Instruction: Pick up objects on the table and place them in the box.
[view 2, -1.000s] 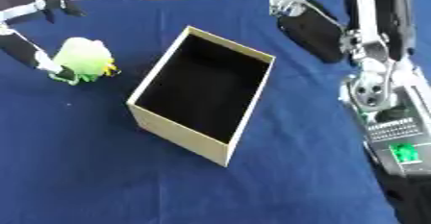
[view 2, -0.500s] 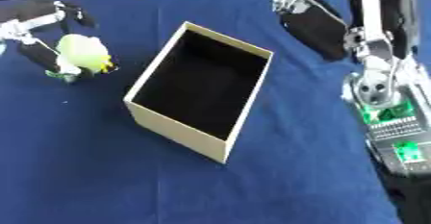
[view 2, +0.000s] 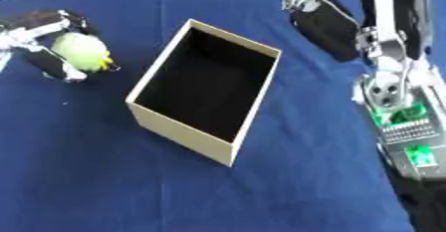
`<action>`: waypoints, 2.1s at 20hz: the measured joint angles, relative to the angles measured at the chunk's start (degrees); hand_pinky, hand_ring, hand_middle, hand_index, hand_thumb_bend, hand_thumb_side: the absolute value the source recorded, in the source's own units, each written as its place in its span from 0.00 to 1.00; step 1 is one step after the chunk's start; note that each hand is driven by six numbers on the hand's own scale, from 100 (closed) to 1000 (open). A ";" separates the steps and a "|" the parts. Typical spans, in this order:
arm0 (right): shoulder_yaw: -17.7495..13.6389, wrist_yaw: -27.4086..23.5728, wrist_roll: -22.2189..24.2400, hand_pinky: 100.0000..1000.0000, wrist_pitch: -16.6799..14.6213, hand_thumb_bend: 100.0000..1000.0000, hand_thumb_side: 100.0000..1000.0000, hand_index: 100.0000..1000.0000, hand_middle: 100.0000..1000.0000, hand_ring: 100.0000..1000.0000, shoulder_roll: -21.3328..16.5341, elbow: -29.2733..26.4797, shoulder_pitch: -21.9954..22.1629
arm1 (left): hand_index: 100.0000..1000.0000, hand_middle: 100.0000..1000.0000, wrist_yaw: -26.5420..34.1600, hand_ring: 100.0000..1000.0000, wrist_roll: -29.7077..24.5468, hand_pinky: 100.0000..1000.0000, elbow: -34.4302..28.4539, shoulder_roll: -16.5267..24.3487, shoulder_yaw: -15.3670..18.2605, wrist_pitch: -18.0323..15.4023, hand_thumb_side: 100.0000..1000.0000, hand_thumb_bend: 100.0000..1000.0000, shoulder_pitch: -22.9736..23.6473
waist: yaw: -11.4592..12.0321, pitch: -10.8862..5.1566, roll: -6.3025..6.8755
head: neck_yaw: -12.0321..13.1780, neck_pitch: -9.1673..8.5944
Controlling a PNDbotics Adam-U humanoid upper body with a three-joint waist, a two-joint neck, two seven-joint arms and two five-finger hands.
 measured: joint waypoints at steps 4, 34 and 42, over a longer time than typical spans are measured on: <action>0.00 -0.06 -0.01 0.88 0.02 0.00 0.50 0.88 0.72 0.71 0.00 0.00 0.01 | 0.79 0.71 -0.30 0.78 0.81 0.53 0.51 -0.36 0.39 0.24 0.16 0.20 0.00 | 0.02 0.00 -0.07 | -0.01 0.00; -0.02 -0.15 -0.06 0.88 0.36 0.00 0.50 0.88 0.72 0.72 0.47 0.00 0.31 | 0.74 0.67 3.51 0.74 -0.88 0.44 -15.65 -4.00 -3.67 -0.68 0.12 0.00 -4.95 | 0.17 -0.13 -0.15 | -0.07 -0.04; -0.06 0.36 0.20 0.88 0.13 0.00 0.50 0.88 0.72 0.72 0.69 0.00 -0.27 | 0.73 0.64 2.93 0.72 -2.66 0.41 -18.58 -10.35 -7.27 -1.60 0.13 0.00 -6.50 | 0.32 -0.43 -0.27 | 0.11 -0.61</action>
